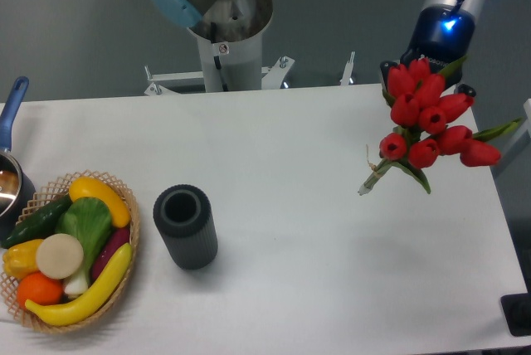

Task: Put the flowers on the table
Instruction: 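Carry the red tulip bunch in the gripper toward the table center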

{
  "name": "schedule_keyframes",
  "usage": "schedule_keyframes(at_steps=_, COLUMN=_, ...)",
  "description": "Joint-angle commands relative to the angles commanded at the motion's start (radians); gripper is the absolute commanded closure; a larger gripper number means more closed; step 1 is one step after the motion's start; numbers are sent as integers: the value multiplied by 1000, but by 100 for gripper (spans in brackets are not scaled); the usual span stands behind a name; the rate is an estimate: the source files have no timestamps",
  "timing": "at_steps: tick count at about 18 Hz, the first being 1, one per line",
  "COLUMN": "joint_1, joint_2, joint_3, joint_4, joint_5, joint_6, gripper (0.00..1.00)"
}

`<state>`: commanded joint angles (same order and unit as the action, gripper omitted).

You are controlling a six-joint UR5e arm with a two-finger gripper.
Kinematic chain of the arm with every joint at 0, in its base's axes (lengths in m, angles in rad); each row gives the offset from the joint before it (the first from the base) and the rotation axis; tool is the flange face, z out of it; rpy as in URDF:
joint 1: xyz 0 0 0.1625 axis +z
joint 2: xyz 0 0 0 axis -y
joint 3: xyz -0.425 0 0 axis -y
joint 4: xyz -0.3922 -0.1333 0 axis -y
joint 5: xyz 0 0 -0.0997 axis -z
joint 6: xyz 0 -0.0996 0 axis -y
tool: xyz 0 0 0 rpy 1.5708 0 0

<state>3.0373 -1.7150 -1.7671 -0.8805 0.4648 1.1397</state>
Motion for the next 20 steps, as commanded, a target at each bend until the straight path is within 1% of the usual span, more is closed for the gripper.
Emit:
schedule_keyframes(at_steps=4, joint_1=0, joint_2=6, joint_3=5, joint_4=-2, joint_5=46, joint_6=-3, gripper=81)
schedule_keyframes(at_steps=11, joint_1=-8, joint_2=34, joint_3=11, joint_4=-5, joint_5=332, joint_6=-3, gripper=81)
schedule_keyframes(at_steps=14, joint_1=-20, joint_2=61, joint_3=12, joint_4=-12, joint_5=512, joint_6=-2, gripper=81)
schedule_keyframes(at_steps=15, joint_1=-49, joint_2=78, joint_3=11, joint_4=-14, joint_5=590, joint_6=-2, gripper=81)
schedule_keyframes(at_steps=16, joint_1=-67, joint_2=84, joint_3=8, joint_4=-15, joint_5=642, joint_6=-2, gripper=81)
schedule_keyframes(at_steps=18, joint_1=-95, joint_2=86, joint_3=2, joint_4=-15, joint_5=762, joint_6=2, gripper=81)
schedule_keyframes(at_steps=20, joint_1=-144, joint_2=77, joint_3=-6, joint_4=-15, joint_5=903, joint_6=14, gripper=82)
